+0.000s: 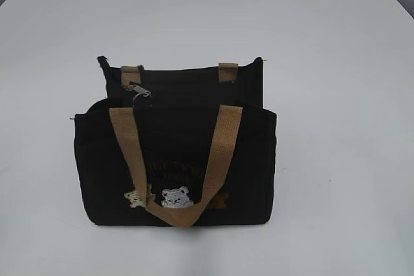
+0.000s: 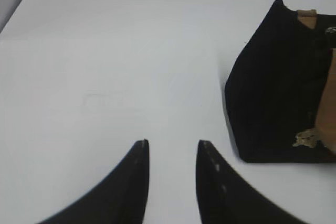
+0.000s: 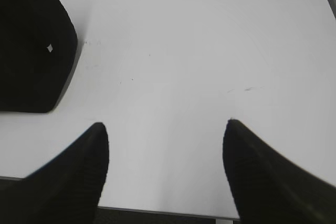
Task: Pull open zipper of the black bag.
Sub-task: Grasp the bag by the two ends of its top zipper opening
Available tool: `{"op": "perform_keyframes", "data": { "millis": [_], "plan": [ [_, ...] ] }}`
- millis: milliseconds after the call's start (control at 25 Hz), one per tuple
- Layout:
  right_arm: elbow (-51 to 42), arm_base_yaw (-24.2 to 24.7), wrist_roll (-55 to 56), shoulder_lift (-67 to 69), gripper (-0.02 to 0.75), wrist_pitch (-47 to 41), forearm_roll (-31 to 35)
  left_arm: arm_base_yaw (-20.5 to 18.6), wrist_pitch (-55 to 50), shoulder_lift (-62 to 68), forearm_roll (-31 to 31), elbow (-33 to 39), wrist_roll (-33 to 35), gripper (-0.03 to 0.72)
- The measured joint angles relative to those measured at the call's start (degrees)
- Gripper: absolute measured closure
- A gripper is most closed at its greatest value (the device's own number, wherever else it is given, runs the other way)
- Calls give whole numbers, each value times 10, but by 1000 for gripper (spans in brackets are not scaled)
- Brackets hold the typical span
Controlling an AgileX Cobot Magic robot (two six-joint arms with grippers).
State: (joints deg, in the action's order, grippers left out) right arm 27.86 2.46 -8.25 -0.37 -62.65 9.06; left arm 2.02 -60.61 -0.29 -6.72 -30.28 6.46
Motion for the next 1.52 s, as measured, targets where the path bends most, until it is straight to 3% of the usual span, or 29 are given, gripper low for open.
{"op": "perform_keyframes", "data": {
  "millis": [80, 280, 560, 760, 920, 1120, 1360, 1520],
  "plan": [
    [0, 0, 0, 0, 211, 0, 0, 0, 23, 16, -42, -5, 0, 455],
    [0, 0, 0, 0, 211, 0, 2, 0, 140, 121, -221, -12, 6, 455],
    [0, 0, -10, 61, 211, 13, 68, 0, 165, 397, -425, -40, 179, 393],
    [3, -14, -105, 144, 211, 95, 169, 7, 127, 607, -455, -104, 202, 307],
    [5, -30, -209, 228, 227, 176, 287, 54, 117, 717, -460, -171, 204, 297],
    [37, -64, -363, 380, 272, 191, 408, 106, 150, 816, -468, -235, 204, 297],
    [131, -136, -478, 578, 284, 194, 450, 110, 174, 899, -472, -269, 204, 325],
    [219, -203, -507, 682, 284, 201, 454, 110, 192, 923, -483, -271, 204, 433]
  ]
}}
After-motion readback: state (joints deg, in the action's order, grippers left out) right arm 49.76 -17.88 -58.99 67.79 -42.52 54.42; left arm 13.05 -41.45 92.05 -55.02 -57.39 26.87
